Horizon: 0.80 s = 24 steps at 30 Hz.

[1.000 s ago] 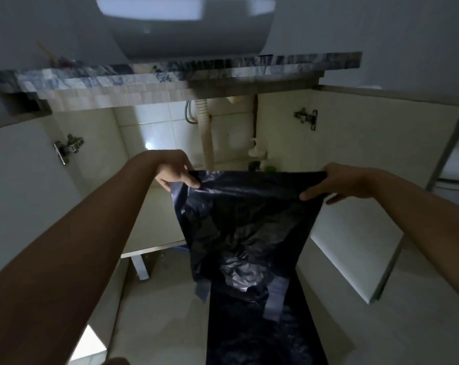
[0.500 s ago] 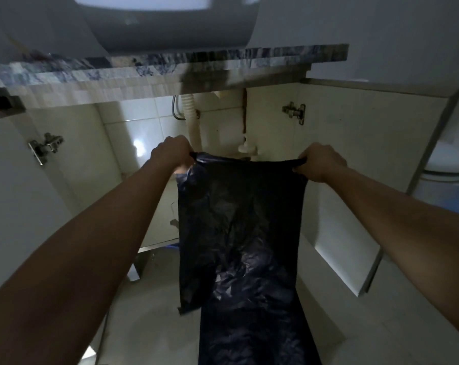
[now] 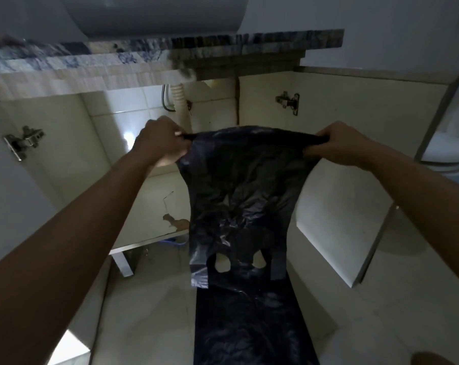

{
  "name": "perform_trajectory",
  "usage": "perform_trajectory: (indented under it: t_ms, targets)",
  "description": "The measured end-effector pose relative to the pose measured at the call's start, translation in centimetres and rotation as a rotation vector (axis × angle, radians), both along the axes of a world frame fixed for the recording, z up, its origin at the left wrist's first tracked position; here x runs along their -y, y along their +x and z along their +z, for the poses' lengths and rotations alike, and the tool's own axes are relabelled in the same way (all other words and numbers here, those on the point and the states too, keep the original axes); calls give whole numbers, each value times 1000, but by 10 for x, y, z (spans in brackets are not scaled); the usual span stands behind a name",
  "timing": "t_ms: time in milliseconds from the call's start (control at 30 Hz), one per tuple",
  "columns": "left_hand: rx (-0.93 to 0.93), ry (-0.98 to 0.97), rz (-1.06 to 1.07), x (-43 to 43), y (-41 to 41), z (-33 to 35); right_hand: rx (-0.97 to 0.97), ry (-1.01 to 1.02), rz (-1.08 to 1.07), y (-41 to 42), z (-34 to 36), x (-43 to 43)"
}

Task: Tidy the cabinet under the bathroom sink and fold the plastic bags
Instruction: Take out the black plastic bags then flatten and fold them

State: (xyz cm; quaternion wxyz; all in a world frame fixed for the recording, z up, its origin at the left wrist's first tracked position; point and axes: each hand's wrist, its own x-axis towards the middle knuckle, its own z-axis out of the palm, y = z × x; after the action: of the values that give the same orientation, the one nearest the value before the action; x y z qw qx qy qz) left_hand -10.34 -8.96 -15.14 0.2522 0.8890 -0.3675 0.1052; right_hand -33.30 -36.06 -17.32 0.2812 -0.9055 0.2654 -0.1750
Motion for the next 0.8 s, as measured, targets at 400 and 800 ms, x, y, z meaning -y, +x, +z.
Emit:
perform_trajectory:
  t_ms: [400, 800]
  targets:
    - [-748, 952, -100, -19, -46, -129, -961, 431, 71, -47, -135, -24]
    - [-889, 1180, -121, -34, -70, -272, -1030, 295, 80, -60, -287, -70]
